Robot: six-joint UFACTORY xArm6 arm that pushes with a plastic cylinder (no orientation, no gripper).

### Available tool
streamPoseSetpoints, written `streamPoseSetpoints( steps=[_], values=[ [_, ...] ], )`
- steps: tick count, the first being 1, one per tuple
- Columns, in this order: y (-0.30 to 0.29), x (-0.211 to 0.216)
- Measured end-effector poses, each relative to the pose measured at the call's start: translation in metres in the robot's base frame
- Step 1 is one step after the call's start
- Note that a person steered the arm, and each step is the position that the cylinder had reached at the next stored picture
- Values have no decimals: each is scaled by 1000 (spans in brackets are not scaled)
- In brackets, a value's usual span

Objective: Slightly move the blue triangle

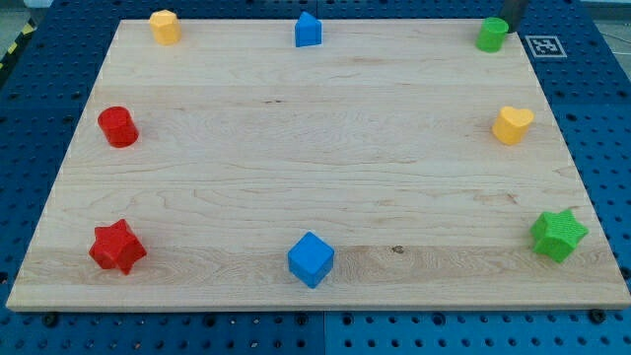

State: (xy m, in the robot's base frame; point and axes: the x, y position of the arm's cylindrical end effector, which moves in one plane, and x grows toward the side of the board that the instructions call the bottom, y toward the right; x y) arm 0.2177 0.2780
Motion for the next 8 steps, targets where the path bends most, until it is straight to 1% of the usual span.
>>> streamPoseSetpoints(
  steps=[1, 2, 4, 5, 6, 8],
  values=[
    [-16, -16],
    [-61, -26],
    [-224, -25],
    [-259, -26],
    [-272, -25],
    [-402, -26]
  ],
)
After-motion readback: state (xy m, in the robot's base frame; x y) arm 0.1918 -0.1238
